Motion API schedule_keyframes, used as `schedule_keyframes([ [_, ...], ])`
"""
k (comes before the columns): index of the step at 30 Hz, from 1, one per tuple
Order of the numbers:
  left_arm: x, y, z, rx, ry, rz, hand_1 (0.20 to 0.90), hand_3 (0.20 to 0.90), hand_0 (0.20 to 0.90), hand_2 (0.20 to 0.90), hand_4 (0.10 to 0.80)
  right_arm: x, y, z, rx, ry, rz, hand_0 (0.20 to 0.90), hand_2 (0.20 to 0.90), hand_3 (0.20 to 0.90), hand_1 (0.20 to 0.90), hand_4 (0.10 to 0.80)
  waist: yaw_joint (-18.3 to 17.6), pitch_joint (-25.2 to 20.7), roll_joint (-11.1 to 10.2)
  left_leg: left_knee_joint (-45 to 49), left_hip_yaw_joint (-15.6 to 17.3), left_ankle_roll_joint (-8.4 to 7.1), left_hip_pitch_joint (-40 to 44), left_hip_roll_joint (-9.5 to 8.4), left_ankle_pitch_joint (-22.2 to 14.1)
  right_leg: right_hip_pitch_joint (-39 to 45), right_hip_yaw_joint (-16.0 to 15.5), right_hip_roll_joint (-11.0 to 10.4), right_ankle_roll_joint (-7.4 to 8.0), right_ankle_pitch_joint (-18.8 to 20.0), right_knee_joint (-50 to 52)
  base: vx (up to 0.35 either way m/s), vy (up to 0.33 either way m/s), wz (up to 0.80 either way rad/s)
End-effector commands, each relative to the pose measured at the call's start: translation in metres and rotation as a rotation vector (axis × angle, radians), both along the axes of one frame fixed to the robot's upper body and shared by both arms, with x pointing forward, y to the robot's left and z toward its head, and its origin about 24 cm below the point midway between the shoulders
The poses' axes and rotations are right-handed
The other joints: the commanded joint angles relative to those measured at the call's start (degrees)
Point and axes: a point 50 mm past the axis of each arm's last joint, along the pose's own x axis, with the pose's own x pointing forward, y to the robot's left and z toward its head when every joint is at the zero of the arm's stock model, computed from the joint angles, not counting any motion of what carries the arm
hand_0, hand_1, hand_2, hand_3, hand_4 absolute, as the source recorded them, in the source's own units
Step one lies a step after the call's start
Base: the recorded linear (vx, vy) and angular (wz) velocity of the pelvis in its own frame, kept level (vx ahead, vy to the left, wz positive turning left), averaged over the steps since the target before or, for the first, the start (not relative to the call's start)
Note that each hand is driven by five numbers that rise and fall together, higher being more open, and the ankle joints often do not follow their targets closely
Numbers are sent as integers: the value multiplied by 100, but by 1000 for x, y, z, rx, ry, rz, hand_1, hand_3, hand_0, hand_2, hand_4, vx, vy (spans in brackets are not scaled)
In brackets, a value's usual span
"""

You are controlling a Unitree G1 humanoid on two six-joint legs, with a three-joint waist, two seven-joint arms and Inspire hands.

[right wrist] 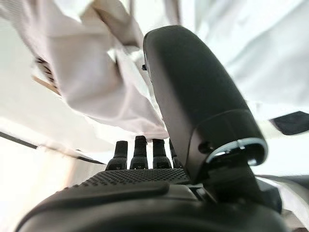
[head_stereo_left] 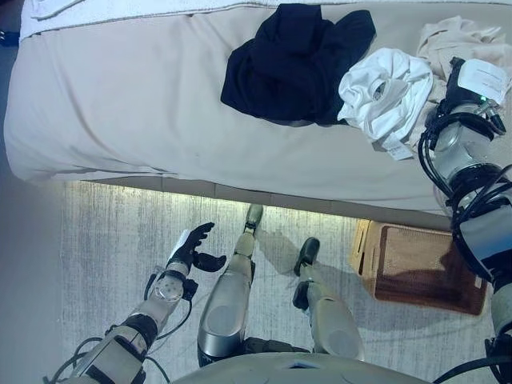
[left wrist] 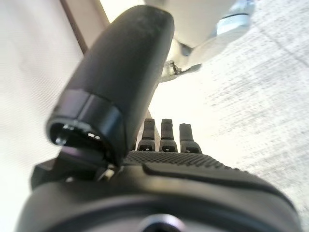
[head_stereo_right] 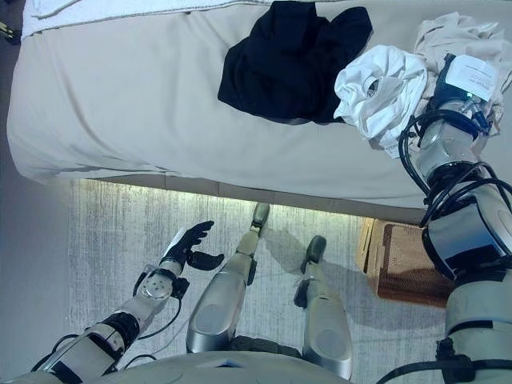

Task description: Pick up the clothes from the bed and place them into the basket

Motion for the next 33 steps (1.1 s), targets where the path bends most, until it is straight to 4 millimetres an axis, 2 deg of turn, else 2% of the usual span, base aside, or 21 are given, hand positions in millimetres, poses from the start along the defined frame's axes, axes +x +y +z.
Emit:
schedule_keyframes([
  [1,-9,0,-2,-13,-14,-1,900,900,900,900,800,-13,8,103,-213,-292,79,900,900,900,900,800,-47,-32,-117,1,436,312,71,-214,-377,-722,441,-226,-31,68,783,-2,-8,-3],
  [5,-10,2,-2,-17,-8,16,900,900,900,900,800,-8,31,110,-244,-319,200,900,900,900,900,800,-52,-6,-106,1,405,313,61,-228,-372,-755,447,-216,-43,37,823,9,0,-2],
  [6,-10,2,-3,-13,-6,20,900,900,900,900,800,-6,43,111,-259,-330,262,900,900,900,900,800,-49,-6,-106,1,392,313,62,-233,-371,-764,440,-217,-47,20,847,0,0,0],
  [15,-10,8,-2,-6,-2,42,900,900,900,900,800,-3,99,112,-287,-371,529,900,900,900,900,800,-19,-26,-141,21,387,328,111,-256,-394,-763,388,-239,-43,-25,933,3,2,1],
  [18,-9,8,-2,-11,-7,42,900,900,900,900,800,-3,107,111,-292,-361,557,900,900,900,900,800,-9,-22,-147,38,385,335,105,-267,-397,-771,386,-244,-36,-27,956,0,0,0],
  [22,-7,7,0,-19,-17,44,900,900,900,900,800,-1,108,107,-295,-302,538,900,900,900,900,800,12,-12,-147,46,384,345,81,-280,-391,-810,385,-247,-30,-31,997,0,0,0],
  [33,-10,9,0,-22,-26,59,900,900,900,900,800,13,59,84,-191,33,230,900,900,900,900,800,171,-5,-53,40,412,356,-291,-266,-301,-1211,346,-276,-20,15,1090,1,0,-1],
])
